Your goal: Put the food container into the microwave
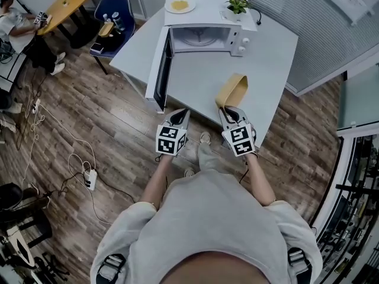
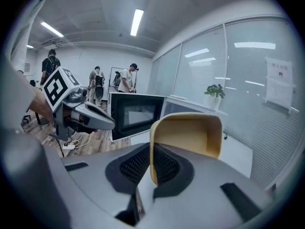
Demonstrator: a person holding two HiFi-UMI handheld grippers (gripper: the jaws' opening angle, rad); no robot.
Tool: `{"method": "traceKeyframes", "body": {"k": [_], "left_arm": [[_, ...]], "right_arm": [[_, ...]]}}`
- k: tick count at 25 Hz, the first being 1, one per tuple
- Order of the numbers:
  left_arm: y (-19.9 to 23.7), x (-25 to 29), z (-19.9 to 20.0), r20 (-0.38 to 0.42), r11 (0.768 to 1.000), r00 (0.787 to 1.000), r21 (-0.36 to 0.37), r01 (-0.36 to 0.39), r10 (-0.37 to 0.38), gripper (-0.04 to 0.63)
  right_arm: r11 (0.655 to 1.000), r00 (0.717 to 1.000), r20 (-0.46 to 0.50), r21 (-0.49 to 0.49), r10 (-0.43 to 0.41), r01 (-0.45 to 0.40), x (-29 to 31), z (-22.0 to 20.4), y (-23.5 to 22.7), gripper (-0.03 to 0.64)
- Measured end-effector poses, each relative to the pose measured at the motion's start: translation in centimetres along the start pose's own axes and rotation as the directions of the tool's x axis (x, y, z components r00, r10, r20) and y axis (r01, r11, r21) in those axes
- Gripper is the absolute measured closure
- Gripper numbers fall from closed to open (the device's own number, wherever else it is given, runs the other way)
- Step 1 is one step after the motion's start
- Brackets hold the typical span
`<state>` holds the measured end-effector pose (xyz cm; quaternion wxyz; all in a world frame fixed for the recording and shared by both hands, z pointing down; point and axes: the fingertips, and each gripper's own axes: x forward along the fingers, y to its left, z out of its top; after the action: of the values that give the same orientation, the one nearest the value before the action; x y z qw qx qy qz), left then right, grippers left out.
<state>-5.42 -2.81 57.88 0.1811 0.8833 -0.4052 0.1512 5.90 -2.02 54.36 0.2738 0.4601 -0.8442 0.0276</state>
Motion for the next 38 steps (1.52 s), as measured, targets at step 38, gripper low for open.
{"method": "traceKeyframes", "body": {"k": [38], "left_arm": [[7.6,18.3,10.4,-0.078,0.994,0.991,0.02,-0.111,0.112,0.584]], "right_arm": [[0.981,0.984,0.006,-0.079,0.179,-0.178,15.2,3.6,-14.3,0.592]]}}
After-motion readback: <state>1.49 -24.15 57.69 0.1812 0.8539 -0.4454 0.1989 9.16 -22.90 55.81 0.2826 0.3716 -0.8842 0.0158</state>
